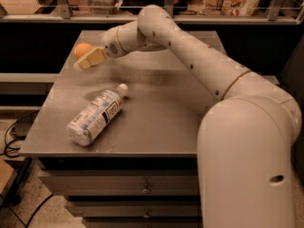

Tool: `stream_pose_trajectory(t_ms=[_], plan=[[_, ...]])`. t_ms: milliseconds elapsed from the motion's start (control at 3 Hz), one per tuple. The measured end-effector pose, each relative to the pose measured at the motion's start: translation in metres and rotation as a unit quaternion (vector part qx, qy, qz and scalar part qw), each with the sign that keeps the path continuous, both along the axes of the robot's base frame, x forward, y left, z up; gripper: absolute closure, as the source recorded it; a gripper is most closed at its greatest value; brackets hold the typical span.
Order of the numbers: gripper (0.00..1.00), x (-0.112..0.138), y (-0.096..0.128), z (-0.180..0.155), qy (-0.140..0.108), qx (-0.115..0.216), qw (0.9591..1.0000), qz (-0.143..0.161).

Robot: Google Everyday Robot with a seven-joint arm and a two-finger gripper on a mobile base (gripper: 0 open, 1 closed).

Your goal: Pick orange

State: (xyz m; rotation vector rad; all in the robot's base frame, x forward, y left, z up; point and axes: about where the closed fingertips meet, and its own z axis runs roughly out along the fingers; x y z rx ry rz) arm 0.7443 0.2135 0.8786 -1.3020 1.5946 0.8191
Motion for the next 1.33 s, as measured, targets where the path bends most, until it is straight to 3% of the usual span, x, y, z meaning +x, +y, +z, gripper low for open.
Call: stream_pose_trajectory(t_ms=[333,667,1333], plan=[[0.0,0.004,0.02,-0.011,0.005,0.004,0.9998,0.016],[0.17,0.009,0.027,-0.022,0.015,0.021,0.9996,0.015],[0.64,0.016,0.032,-0.018,0.01,0.047,0.9988,0.005]])
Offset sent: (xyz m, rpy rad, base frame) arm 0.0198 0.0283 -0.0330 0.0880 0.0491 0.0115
